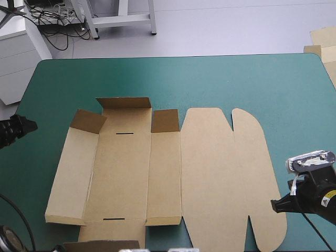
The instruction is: Fold the box
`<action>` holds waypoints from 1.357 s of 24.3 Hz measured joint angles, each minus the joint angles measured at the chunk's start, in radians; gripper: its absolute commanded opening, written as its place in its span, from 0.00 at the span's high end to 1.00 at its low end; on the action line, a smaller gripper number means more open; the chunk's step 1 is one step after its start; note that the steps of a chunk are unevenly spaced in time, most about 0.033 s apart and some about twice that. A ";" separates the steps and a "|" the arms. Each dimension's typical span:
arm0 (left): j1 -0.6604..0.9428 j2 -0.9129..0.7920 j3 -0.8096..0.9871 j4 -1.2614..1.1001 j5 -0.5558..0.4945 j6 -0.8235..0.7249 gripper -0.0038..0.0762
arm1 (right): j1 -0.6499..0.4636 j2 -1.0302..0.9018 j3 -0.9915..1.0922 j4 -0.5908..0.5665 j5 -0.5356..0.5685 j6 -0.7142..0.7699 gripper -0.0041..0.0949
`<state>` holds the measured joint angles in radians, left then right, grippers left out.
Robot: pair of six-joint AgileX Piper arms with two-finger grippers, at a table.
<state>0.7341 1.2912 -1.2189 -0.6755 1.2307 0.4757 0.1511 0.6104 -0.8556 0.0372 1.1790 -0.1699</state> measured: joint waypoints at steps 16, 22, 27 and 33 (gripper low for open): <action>-0.180 0.069 0.223 0.237 -0.006 -0.040 0.18 | 0.000 0.000 0.000 0.005 -0.011 -0.001 0.98; -0.180 0.068 0.366 0.235 -0.017 -0.032 0.18 | 0.000 0.000 0.000 0.032 -0.017 -0.017 0.98; -0.180 0.068 0.435 0.219 -0.023 0.002 0.18 | 0.000 0.000 0.000 0.036 -0.019 -0.024 0.98; -0.241 0.068 0.436 0.171 -0.027 0.069 0.20 | 0.000 0.000 0.000 0.038 -0.019 -0.035 0.98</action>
<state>0.4935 1.3596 -0.7827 -0.5046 1.2041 0.5450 0.1511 0.6104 -0.8556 0.0748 1.1604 -0.2052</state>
